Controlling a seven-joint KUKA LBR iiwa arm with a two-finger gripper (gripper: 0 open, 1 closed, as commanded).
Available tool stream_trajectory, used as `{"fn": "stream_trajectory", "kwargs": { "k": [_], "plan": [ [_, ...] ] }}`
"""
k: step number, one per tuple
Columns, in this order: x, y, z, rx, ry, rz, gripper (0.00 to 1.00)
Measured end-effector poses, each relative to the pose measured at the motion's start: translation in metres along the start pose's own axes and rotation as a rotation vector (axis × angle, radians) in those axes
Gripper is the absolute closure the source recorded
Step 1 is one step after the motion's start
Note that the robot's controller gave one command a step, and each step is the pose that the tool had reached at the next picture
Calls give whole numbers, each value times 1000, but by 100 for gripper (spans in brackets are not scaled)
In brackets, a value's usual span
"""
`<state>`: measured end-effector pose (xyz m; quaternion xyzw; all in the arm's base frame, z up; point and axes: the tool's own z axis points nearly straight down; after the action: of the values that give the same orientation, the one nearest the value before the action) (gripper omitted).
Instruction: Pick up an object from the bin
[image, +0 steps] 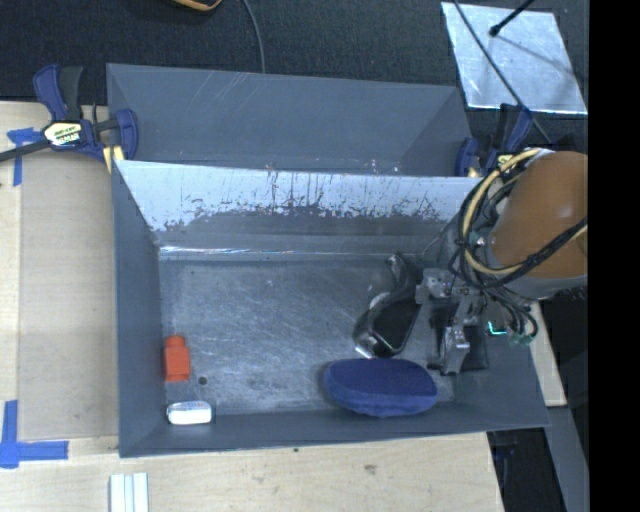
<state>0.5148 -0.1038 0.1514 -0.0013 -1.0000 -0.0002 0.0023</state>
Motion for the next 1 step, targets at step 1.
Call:
{"fn": "stream_trajectory", "kwargs": {
  "k": [1],
  "plan": [
    [-105, 71, 60, -2, -10, 213, 0]
  ]
}}
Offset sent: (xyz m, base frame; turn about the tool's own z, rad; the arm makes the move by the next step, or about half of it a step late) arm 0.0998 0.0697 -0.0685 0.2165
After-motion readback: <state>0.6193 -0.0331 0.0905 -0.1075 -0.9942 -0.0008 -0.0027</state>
